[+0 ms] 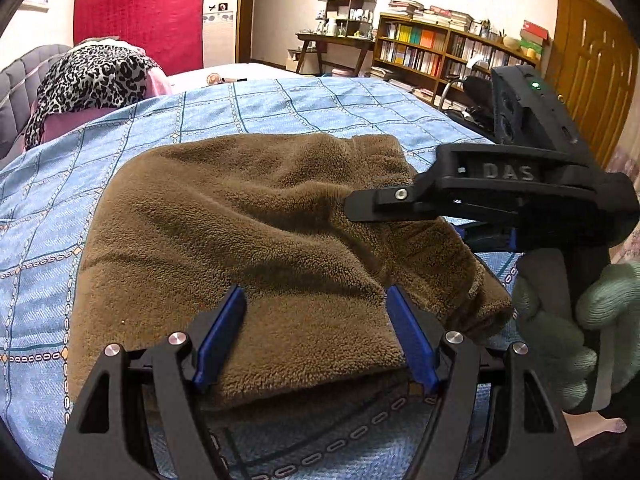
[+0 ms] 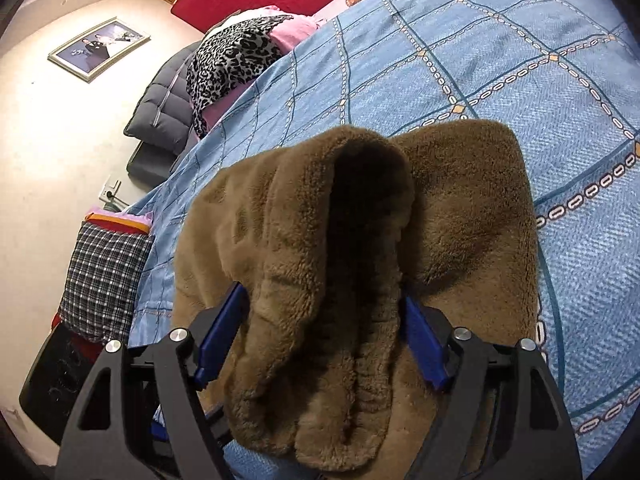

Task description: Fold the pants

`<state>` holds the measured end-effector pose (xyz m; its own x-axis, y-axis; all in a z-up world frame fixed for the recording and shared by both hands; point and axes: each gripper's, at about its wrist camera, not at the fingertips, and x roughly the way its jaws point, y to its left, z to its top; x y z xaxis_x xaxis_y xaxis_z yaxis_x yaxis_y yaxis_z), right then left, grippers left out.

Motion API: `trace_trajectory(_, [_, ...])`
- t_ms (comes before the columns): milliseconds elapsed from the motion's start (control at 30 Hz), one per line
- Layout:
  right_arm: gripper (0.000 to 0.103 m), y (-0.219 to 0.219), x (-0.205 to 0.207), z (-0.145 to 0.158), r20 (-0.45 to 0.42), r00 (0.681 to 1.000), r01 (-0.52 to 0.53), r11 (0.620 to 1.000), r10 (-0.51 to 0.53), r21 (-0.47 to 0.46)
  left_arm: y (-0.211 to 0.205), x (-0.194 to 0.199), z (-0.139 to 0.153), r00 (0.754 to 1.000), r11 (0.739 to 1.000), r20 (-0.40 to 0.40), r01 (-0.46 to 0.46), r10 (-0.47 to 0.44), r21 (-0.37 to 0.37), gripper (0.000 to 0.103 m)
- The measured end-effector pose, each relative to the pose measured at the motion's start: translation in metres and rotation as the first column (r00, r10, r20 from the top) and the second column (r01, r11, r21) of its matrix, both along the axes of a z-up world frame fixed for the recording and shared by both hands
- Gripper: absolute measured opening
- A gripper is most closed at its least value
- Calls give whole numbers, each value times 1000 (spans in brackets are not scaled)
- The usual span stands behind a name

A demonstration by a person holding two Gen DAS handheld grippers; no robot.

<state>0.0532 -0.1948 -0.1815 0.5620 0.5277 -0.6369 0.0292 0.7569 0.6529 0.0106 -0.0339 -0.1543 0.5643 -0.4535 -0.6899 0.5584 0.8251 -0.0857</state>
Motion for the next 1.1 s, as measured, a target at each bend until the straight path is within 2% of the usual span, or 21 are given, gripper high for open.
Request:
trace_trajectory(33, [36, 2, 2, 0, -4, 1000, -10, 1000, 10, 9, 0, 0, 1, 1000, 1000, 3, -2, 2, 1, 72])
trace_trajectory(133, [26, 3, 1, 10, 22, 1000, -16, 1000, 15, 9, -2, 0, 4, 1000, 1000, 4, -7, 7, 3, 72])
trace_trajectory(300, [24, -10, -9, 44, 100, 995, 6, 1000, -8, 16, -9, -1, 24, 1000, 999, 23, 6, -6, -31, 72])
trace_trajectory(433, [23, -38, -26, 63, 148, 987, 52, 999, -54, 14, -27, -8, 46, 996, 997, 64, 58, -54, -57, 72])
trace_trajectory(533, [18, -64, -35, 57, 144, 983, 115, 993, -113, -8, -50, -14, 47, 991, 993, 74, 112, -109, -36, 72])
trace_trajectory(633, [16, -86, -37, 34, 79, 983, 166, 986, -166, 7, -72, -20, 33, 983, 984, 47, 176, -176, 4, 73])
trace_trajectory(767, [17, -92, -40, 13, 29, 986, 162, 982, -166, 96, -92, -33, 13, 972, 970, 51, 224, -230, 94, 73])
trace_trajectory(800, [22, -90, -40, 13, 36, 987, 153, 983, -158, 105, -92, -37, 12, 971, 969, 53, 229, -234, 95, 73])
trace_trajectory(867, [50, -83, -38, 16, 48, 990, 127, 985, -134, 118, -86, -39, 17, 972, 971, 40, 229, -232, 67, 73])
trace_trajectory(900, [73, -81, -36, 17, 49, 991, 122, 985, -128, 123, -81, -37, 19, 974, 973, 33, 224, -226, 50, 73])
trace_trajectory(933, [77, -77, -35, 18, 60, 990, 117, 984, -126, 133, -76, -34, 24, 977, 977, 25, 212, -213, 28, 73])
trace_trajectory(1100, [77, -58, -16, 11, 37, 996, 79, 989, -85, 125, -39, -10, 54, 995, 991, 25, 100, -98, -83, 74])
